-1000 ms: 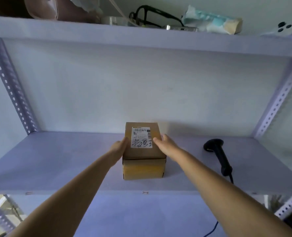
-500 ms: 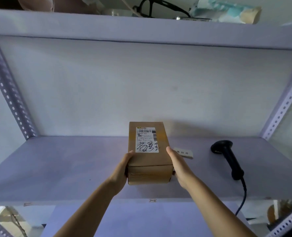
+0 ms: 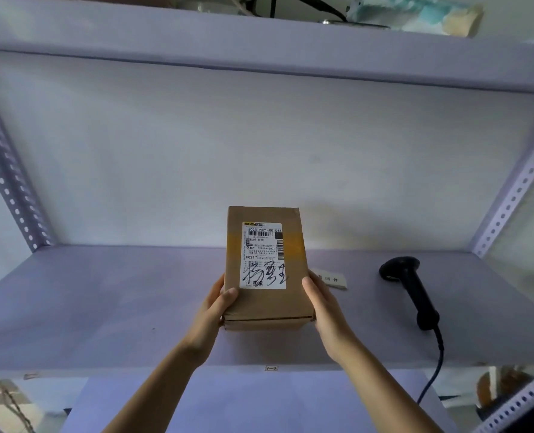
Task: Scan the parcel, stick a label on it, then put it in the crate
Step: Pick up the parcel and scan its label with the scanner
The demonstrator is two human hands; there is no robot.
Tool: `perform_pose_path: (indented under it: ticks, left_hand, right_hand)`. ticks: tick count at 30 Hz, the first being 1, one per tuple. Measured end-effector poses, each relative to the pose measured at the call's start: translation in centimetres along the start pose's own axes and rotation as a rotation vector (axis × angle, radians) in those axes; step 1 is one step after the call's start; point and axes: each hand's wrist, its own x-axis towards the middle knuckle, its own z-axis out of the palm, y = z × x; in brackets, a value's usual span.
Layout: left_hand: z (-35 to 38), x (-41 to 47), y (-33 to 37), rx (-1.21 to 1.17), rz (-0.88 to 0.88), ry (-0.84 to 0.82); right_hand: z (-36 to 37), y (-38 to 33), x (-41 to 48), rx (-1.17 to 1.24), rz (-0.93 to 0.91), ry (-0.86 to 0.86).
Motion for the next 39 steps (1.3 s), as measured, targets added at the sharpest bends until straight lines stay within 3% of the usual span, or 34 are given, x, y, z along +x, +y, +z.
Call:
perform_pose_path:
  ticks: [2,7,10,14,17,22,39]
  left_hand:
    - [0.0,0.0,-0.1,-0.003,0.013,0.012]
    - [0.0,-0.3,0.1,0.014,0.024,0.005]
    - [0.1,-0.4,0.4,0.014,0.022,0.003]
    - [0.0,-0.5,0.7,0.03,0.019,-0.016]
    - [0.0,-0.5,0.7,0.039,0.027,-0.024]
    - [0.0,-0.7,0.8,0.038,0.014,-0.014]
    - [0.2,-0.5,0.7,0.042,-0.014,0.022]
  right_hand:
    - [-1.8,-0.2,0.1,-0.063,-0.005,0.005]
    - [-10.0,-2.2,2.0,-0.362,-0.272,0.682]
    - [-15.2,-2.5,3.6,-0.729,-0.197,0.868]
    - [-18.1,-1.4,4.9,-0.983,0.268,0.81]
    - [-19.0,-0.1,5.2,-0.999,0.438,0.735]
    - [-19.8,1.0,4.9,-0.932,0.332,0.628]
    - [-18.6,0.5,3.7,-0.874,0.117,0.609]
